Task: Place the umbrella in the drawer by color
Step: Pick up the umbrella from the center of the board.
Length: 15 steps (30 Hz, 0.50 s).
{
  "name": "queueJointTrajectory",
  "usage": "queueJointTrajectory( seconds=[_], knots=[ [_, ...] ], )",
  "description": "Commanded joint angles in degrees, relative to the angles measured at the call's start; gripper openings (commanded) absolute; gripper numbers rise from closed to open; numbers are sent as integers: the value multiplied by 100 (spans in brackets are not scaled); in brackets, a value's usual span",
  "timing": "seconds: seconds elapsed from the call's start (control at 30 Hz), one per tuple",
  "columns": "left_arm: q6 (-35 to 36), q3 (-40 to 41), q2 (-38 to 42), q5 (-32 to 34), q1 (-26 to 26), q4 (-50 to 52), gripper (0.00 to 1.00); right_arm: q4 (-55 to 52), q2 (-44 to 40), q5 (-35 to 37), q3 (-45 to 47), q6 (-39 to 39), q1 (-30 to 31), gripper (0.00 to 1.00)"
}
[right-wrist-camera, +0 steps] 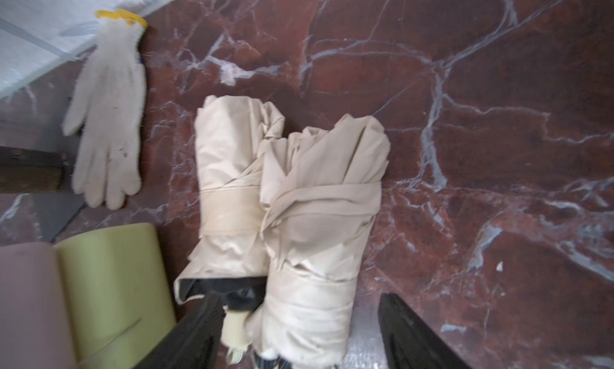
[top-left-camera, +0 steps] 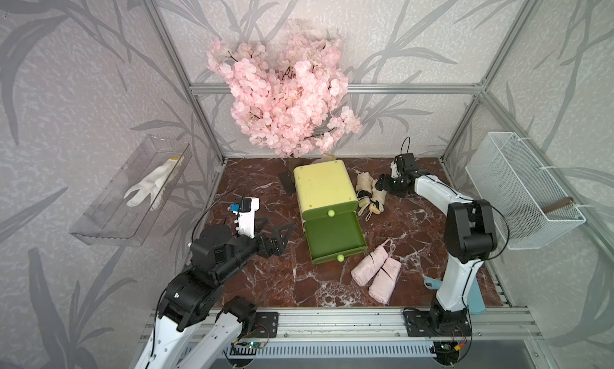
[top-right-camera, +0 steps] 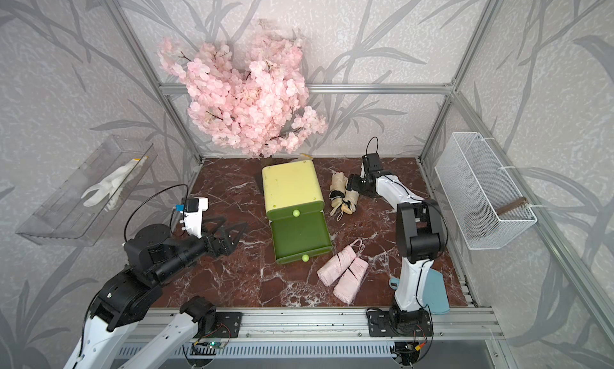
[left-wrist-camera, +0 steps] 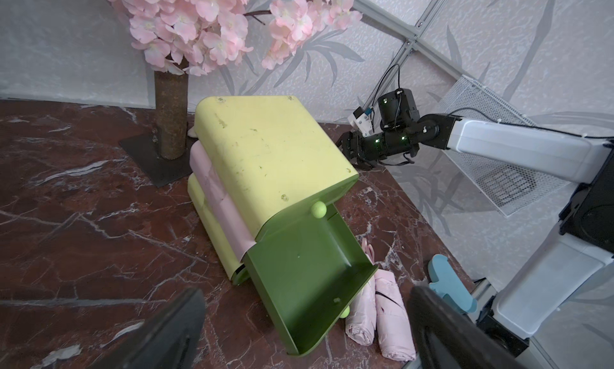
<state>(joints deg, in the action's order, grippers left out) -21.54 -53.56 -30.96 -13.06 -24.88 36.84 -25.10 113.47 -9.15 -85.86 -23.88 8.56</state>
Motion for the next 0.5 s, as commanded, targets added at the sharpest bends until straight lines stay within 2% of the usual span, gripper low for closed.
queueJointTrajectory(
  seconds=[0.0,0.23,0.47],
  knots=[
    [220,256,-157,189,-8,242,100,-504,288,162,-321,229,-88,77],
    [352,351,-131,179,152,269,100,-196,785,-647,-388,459,-210,77],
    [307,417,-200,-58,282,200,100,164,1249,-1072,-377,427,-214,77]
  ],
)
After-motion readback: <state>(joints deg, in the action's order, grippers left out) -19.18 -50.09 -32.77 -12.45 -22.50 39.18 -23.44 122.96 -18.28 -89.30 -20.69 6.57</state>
